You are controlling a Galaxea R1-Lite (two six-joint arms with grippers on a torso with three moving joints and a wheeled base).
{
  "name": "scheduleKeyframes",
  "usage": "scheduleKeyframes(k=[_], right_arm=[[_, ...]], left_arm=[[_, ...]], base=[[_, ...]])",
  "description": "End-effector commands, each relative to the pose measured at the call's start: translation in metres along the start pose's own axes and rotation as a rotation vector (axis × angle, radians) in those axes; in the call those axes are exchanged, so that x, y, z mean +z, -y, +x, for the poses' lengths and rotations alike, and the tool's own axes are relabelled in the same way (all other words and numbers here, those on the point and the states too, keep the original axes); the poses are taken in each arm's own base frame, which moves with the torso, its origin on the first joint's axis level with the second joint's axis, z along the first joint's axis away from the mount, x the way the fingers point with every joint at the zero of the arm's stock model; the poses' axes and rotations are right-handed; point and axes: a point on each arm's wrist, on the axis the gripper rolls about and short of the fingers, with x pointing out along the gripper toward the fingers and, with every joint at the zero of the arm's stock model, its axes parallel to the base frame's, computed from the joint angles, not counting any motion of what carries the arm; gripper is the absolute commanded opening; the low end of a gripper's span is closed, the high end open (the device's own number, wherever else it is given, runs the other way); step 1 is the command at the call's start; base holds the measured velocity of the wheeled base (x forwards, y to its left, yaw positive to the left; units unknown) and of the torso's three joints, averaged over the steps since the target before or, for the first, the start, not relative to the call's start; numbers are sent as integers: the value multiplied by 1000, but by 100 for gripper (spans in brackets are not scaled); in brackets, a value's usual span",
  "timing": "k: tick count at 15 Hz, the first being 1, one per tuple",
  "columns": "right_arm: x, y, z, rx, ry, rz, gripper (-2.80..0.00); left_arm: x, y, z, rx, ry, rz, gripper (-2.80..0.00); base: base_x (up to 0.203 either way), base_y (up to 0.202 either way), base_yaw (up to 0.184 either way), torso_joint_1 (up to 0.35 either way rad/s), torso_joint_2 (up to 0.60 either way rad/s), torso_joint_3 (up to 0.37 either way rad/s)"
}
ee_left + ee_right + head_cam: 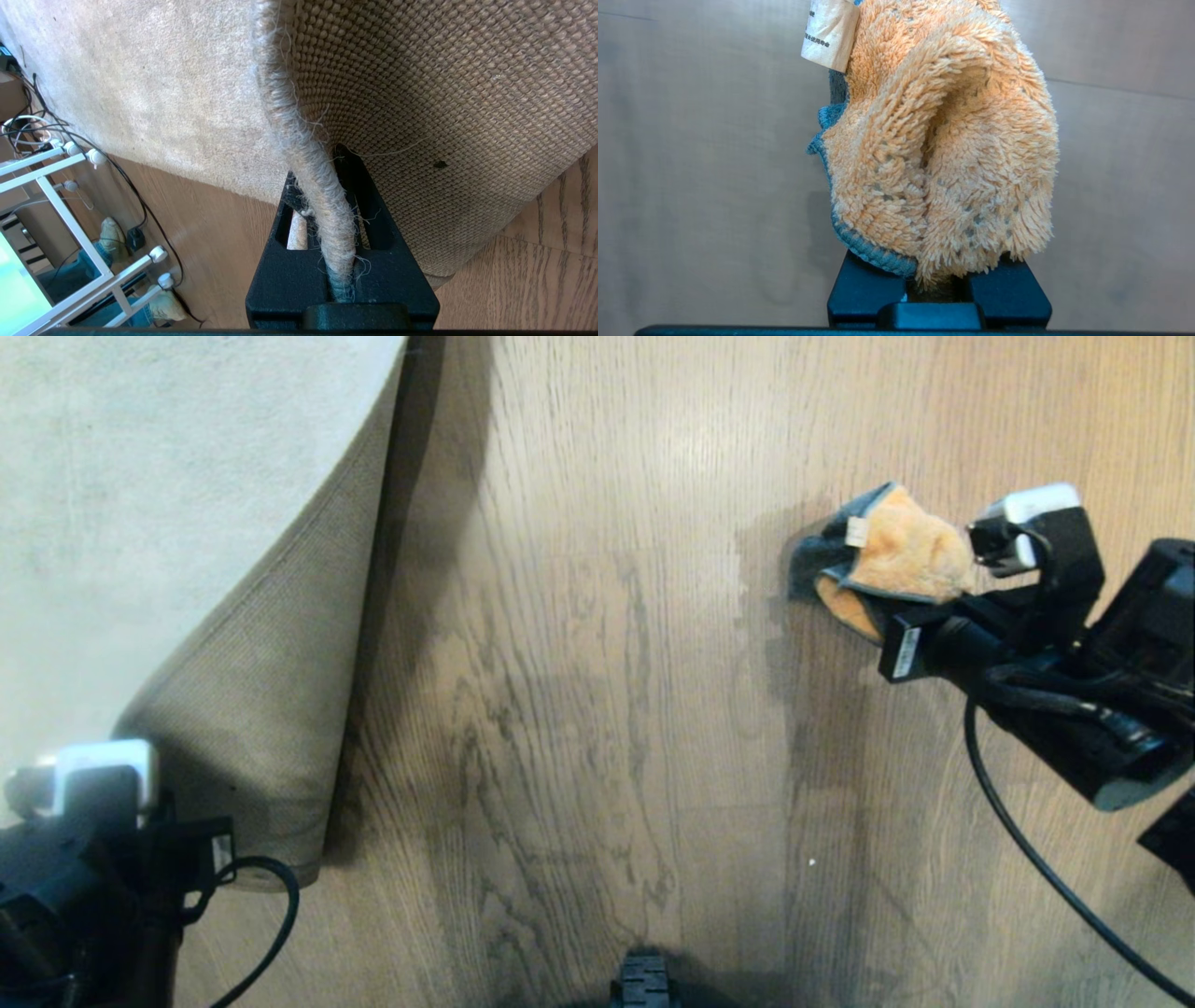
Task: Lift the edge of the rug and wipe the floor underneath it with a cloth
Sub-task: Lay down the carpet
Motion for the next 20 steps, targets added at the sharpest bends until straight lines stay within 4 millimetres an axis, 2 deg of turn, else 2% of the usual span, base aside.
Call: scheduleKeyframes(k=[1,4,8,10,15,18,20], right_arm=[[8,36,-29,-109,32,-4,-280],[-9,63,-65,-214,-20,-32,-280],[-38,82,-127,-354,-96,-74,-280],[-52,91,-150,-458,-141,-103,-280],[-68,85,-201,-496,-169,-125,-280],[-79,75,-236,-422,-166,-124,-280],[-93,67,-254,-309,-194,-121,-280]], left_arm=[[0,0,1,5,1,-1,-280],[-1,1,1,4,-4,5,-280],[-3,3,2,1,-12,14,-280],[-4,4,3,1,-15,16,-280],[-4,4,3,1,-14,15,-280],[-4,4,3,2,-14,15,-280],[-4,4,3,2,-15,16,-280]], base=[[0,0,0,0,0,0],[0,0,0,0,0,0],[0,0,0,0,0,0],[0,0,0,0,0,0],[0,0,0,0,0,0],[0,0,0,0,0,0],[0,0,0,0,0,0]])
